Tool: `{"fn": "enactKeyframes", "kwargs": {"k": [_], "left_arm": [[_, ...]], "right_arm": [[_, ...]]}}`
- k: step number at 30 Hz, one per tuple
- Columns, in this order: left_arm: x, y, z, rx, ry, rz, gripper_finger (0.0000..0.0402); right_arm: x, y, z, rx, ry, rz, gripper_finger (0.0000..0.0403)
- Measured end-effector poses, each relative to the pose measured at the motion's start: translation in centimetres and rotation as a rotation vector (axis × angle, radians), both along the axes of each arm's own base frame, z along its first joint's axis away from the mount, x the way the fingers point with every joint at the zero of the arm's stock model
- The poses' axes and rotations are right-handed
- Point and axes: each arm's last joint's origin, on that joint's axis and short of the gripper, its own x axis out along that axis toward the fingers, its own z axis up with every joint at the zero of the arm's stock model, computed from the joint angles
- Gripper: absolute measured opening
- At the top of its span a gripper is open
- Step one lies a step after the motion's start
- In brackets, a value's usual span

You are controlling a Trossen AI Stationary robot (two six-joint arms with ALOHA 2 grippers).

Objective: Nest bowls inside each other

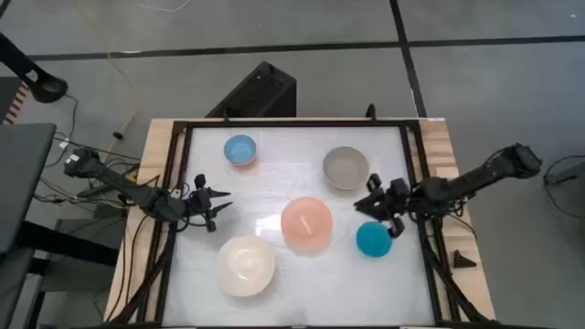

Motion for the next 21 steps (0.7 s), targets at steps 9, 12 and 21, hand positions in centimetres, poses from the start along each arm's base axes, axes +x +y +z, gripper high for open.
{"fn": "enactKeyframes", "kwargs": {"k": [9, 12, 21], "left_arm": [[0.0, 0.0, 0.0, 0.0, 0.0, 0.0, 0.0125], [0.0, 0.0, 0.0, 0.0, 0.0, 0.0, 0.0125], [0.0, 0.0, 0.0, 0.0, 0.0, 0.0, 0.0125]], "right_arm": [[4.5, 3.4, 2.2, -0.033, 0.077, 0.07, 0.0093], [6.6, 3.8, 2.3, -0.034, 0.128, 0.038, 0.0093], [12.2, 6.0, 2.9, -0.206, 0.468, 0.035, 0.0093]]}}
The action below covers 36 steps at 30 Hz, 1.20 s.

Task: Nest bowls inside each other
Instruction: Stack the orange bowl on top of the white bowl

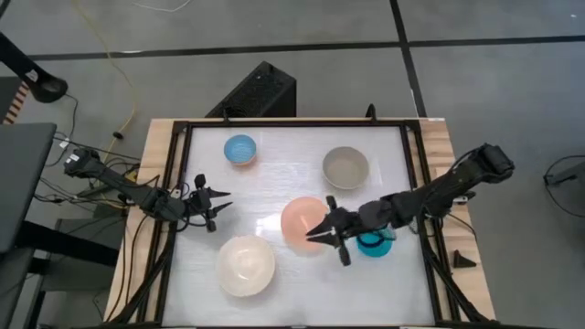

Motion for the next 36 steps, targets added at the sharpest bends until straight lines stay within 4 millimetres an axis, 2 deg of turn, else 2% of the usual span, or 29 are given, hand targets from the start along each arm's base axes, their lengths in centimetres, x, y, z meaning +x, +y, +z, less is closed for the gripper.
{"fn": "enactKeyframes", "kwargs": {"k": [6, 9, 14, 18, 24, 29, 32, 36], "left_arm": [[0.0, 0.0, 0.0, 0.0, 0.0, 0.0, 0.0126], [0.0, 0.0, 0.0, 0.0, 0.0, 0.0, 0.0125], [0.0, 0.0, 0.0, 0.0, 0.0, 0.0, 0.0125], [0.0, 0.0, 0.0, 0.0, -0.001, 0.0, 0.0125], [0.0, 0.0, 0.0, -0.001, -0.001, 0.0, 0.0125], [0.0, 0.0, 0.0, 0.0, 0.0, 0.0, 0.0125], [0.0, 0.0, 0.0, 0.0, 0.0, -0.001, 0.0125], [0.0, 0.0, 0.0, 0.0, -0.001, 0.0, 0.0125]], "right_arm": [[1.7, 2.9, -1.3, -0.194, 0.338, 0.075, 0.012], [2.5, 4.4, -1.6, -0.241, 0.466, 0.076, 0.0156], [3.8, 5.7, -2.6, -0.399, 0.627, 0.011, 0.023], [5.0, 6.2, -3.9, -0.493, 0.71, -0.002, 0.0261], [6.9, 5.8, -5.7, -0.515, 0.777, -0.027, 0.0264], [7.4, 4.9, -6.5, -0.501, 0.816, -0.06, 0.0258], [7.6, 4.7, -6.4, -0.482, 0.816, -0.054, 0.0238], [7.6, 4.6, -6.5, -0.464, 0.822, -0.052, 0.0193]]}}
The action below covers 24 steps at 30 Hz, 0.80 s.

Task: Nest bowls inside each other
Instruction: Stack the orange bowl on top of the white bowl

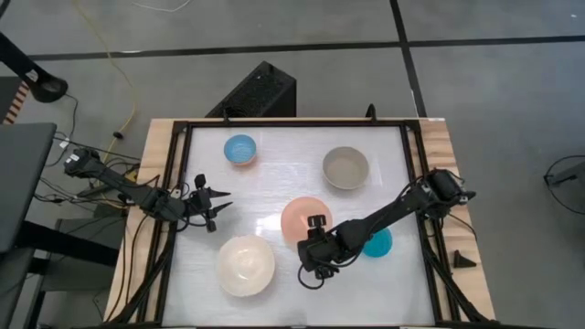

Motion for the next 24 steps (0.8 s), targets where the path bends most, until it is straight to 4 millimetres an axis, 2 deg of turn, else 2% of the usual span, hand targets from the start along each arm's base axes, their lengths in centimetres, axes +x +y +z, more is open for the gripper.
{"fn": "enactKeyframes", "kwargs": {"k": [10, 15, 24], "left_arm": [[0.0, 0.0, 0.0, 0.0, 0.0, 0.0, 0.0125], [0.0, 0.0, 0.0, 0.0, 0.0, 0.0, 0.0125], [0.0, 0.0, 0.0, 0.0, 0.0, 0.001, 0.0125]], "right_arm": [[0.5, -0.7, -0.3, 0.074, -0.002, -0.021, 0.002], [0.3, -0.8, 0.3, 0.085, 0.005, -0.019, 0.0026], [0.8, 0.6, 5.0, 0.085, -0.029, 0.041, 0.0019]]}}
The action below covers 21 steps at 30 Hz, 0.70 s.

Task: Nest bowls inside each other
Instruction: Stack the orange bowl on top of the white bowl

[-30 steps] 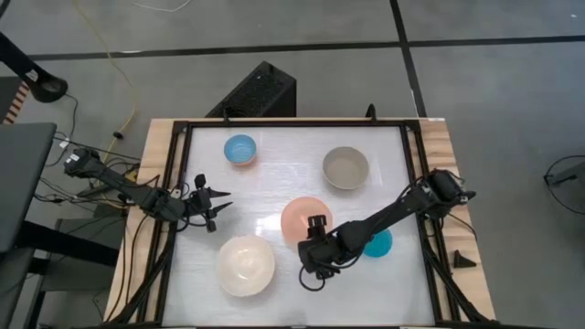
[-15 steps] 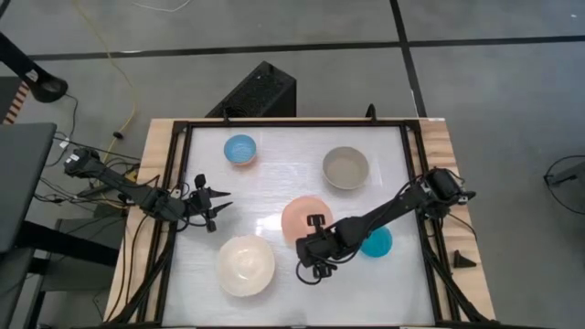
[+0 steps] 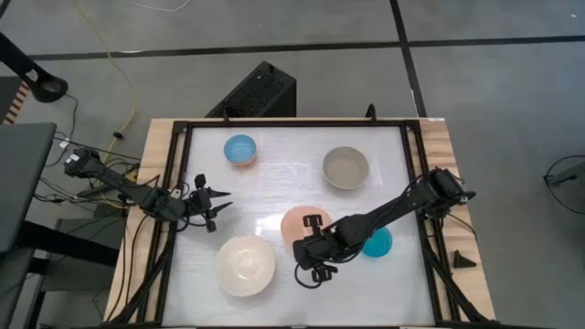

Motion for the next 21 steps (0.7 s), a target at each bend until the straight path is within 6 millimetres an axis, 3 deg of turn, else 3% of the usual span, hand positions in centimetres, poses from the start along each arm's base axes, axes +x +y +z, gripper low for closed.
{"fn": "enactKeyframes", "kwargs": {"k": [12, 16, 21], "left_arm": [[0.0, 0.0, 0.0, 0.0, 0.0, 0.0, 0.0126], [0.0, 0.0, 0.0, 0.0, 0.0, -0.001, 0.0125], [0.0, 0.0, 0.0, 0.0, 0.0, 0.0, 0.0125]], "right_arm": [[0.2, 2.5, 7.0, -0.023, -0.212, 0.121, 0.0019], [0.2, 2.7, 8.1, -0.028, -0.254, 0.122, 0.0019], [0.1, 2.6, 7.6, -0.042, -0.213, 0.113, 0.0019]]}}
